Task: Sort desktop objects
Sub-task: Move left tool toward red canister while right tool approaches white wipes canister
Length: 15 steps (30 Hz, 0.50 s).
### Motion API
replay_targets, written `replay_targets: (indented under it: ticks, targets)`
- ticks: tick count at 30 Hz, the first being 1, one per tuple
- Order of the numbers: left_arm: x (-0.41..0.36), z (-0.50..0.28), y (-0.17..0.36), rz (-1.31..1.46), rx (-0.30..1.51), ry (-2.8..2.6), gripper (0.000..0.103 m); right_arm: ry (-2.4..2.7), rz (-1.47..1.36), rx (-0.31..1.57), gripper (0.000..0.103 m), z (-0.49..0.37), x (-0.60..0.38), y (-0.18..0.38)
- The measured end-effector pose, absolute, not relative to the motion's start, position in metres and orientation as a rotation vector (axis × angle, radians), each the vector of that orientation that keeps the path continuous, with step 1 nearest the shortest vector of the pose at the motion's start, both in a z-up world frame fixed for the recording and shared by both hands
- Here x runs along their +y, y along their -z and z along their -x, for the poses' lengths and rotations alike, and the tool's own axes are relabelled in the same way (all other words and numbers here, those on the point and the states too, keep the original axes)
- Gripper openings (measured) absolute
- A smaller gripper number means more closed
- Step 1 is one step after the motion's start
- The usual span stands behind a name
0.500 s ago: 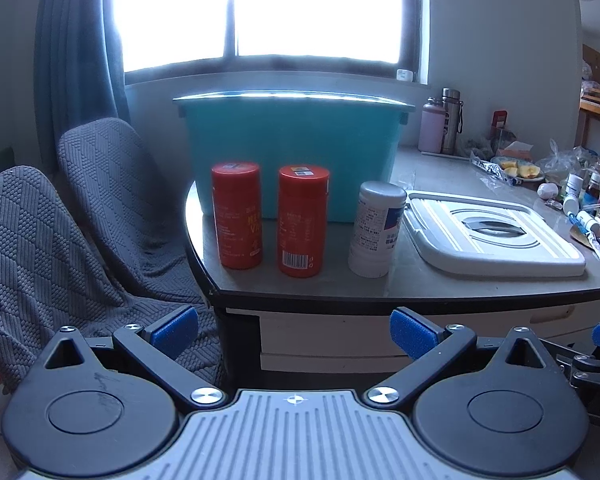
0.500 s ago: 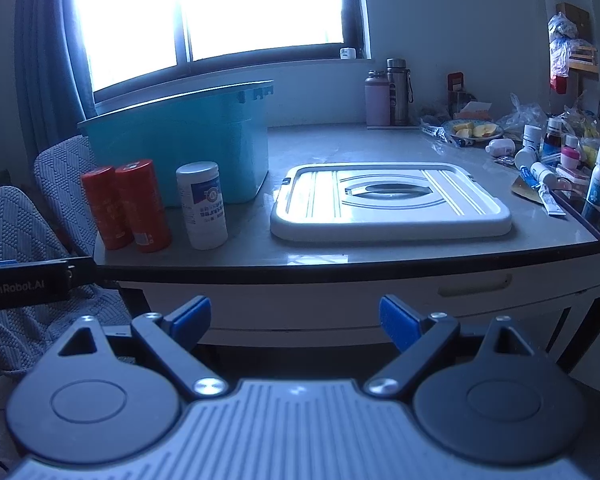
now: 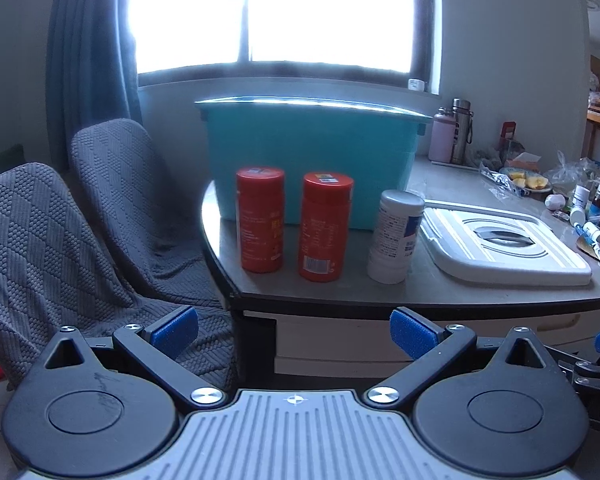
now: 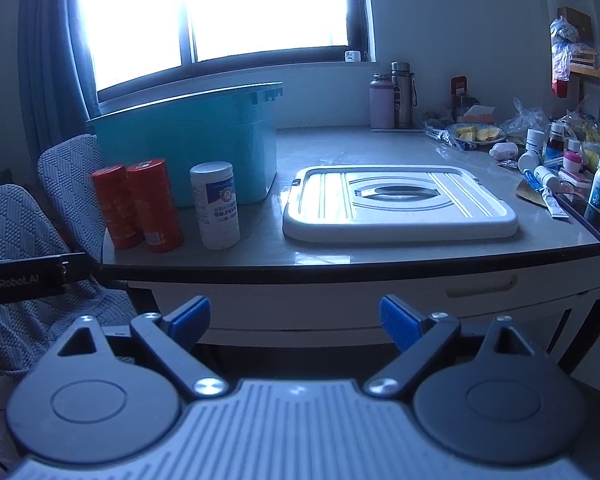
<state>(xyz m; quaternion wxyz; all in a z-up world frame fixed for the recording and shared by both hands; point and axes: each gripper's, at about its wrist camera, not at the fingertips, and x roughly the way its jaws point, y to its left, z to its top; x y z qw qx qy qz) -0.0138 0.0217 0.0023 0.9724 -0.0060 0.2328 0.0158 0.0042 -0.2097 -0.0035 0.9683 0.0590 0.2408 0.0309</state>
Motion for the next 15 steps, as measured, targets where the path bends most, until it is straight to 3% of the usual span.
replay_targets:
  ticks: [15]
  targets:
    - [0.056,0.007,-0.002,0.032,0.464,-0.076,0.103,-0.095,-0.107,0.473,0.093,-0.014,-0.183,0.002]
